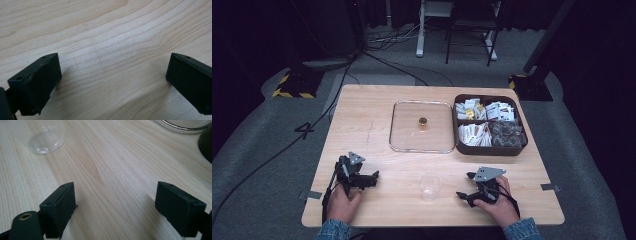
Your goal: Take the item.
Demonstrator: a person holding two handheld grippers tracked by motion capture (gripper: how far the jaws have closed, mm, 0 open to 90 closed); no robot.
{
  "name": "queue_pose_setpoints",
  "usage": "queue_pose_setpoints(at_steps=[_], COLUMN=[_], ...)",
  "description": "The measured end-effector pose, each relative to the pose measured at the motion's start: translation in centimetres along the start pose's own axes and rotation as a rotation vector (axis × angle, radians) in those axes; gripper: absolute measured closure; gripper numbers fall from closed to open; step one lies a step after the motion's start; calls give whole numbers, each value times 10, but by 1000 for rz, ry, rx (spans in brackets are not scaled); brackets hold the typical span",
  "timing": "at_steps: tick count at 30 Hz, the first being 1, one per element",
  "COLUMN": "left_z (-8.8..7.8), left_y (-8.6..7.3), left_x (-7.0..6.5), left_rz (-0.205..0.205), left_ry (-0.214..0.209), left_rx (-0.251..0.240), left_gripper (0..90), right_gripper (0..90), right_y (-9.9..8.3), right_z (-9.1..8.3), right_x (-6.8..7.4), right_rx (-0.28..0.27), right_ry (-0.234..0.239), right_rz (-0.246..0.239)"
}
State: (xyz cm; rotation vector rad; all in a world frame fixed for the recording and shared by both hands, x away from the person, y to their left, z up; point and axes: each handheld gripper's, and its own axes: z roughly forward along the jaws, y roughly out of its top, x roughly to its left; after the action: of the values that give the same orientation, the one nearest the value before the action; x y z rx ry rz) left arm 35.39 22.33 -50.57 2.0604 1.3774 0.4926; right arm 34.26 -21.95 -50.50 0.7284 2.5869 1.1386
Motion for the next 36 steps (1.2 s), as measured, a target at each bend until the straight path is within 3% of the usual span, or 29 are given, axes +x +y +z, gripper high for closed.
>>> queue_pose_setpoints(at_steps=[22, 27, 32, 34, 36], left_z=[3, 3, 5, 6, 6], left_y=[4, 4, 6, 7, 8], left_x=[2, 2, 4, 6, 7], left_rz=[17, 19, 29, 30, 33], left_ry=[-11, -7, -28, -29, -30], left_rx=[-4, -2, 0, 1, 0], left_gripper=[8, 8, 5, 5, 5], right_gripper=[178, 289, 301, 320, 340], right_y=[0, 0, 11, 17, 22], right_z=[-1, -2, -7, -12, -16], right_x=[4, 3, 4, 3, 2], right_rx=[1, -11, 0, -9, -20], right_ry=[-29, -61, -37, -50, -56], right_rz=[26, 61, 86, 101, 146])
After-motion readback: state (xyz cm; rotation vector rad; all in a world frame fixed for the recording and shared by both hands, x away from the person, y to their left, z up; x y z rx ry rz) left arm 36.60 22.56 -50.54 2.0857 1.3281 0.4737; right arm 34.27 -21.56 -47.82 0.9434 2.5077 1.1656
